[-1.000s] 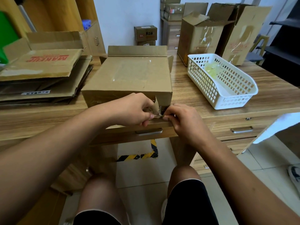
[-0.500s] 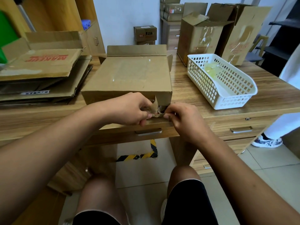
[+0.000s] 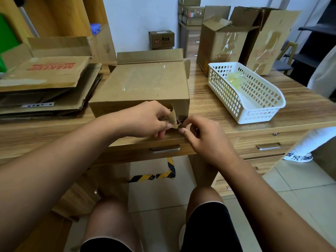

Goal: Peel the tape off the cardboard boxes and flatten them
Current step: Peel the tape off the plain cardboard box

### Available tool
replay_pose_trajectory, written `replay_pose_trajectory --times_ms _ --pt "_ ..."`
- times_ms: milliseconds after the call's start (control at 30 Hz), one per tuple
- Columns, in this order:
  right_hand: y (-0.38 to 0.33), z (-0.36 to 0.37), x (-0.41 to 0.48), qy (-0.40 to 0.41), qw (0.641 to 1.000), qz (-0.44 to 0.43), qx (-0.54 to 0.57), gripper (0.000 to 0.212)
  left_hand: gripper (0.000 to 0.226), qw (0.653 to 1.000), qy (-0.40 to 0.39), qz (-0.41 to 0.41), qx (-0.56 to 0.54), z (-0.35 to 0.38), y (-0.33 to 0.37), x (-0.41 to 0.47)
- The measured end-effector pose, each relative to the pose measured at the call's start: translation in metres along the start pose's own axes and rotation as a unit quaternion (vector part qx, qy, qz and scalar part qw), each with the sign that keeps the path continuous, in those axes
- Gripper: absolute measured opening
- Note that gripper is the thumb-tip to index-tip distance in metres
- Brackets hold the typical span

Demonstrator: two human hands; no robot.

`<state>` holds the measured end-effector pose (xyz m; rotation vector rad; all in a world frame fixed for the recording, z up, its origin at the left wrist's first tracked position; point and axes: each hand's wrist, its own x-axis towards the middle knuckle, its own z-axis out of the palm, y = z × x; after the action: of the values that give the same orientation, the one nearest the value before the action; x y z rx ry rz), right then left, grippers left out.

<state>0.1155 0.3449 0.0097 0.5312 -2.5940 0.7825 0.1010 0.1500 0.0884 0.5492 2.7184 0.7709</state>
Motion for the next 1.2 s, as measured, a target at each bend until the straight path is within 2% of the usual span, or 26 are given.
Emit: replay_pose_trajectory --times_ms 100,233,367,533,800,900,1033,1200 --pt "0.001 0.003 -0.001 0.024 0.999 -0.030 0.009 0.024 0.015 1.000 -0.003 0.001 -0.001 0.003 0.001 0.001" --pt "0.006 0.004 0.001 0.028 0.998 -0.042 0.043 0.006 0.018 1.000 -0.010 0.006 0.005 0.004 0.002 -0.001" --pt "0.009 0.000 0.005 -0.001 0.995 -0.018 0.099 0.005 0.017 1.000 -0.019 0.003 0.017 0.001 0.001 0.000" --pt "0.012 -0.007 0.010 -0.041 0.993 -0.004 0.112 0.011 0.018 1.000 -0.025 0.001 0.019 0.001 0.000 0.000" --pt "0.013 -0.011 0.009 -0.039 0.991 0.017 0.126 0.023 0.018 1.000 -0.026 0.001 0.017 -0.001 -0.004 -0.003" --pt "0.022 -0.015 0.009 -0.027 0.981 0.068 0.178 0.017 0.019 1.000 -0.025 -0.015 0.004 -0.008 -0.011 -0.012" --pt "0.021 -0.010 0.011 -0.036 0.984 0.069 0.161 0.013 0.020 1.000 -0.014 -0.004 0.015 -0.009 -0.003 -0.015" --pt "0.026 -0.012 0.007 -0.028 0.969 0.113 0.216 0.010 0.014 0.999 -0.009 -0.026 0.032 -0.007 -0.008 -0.011"
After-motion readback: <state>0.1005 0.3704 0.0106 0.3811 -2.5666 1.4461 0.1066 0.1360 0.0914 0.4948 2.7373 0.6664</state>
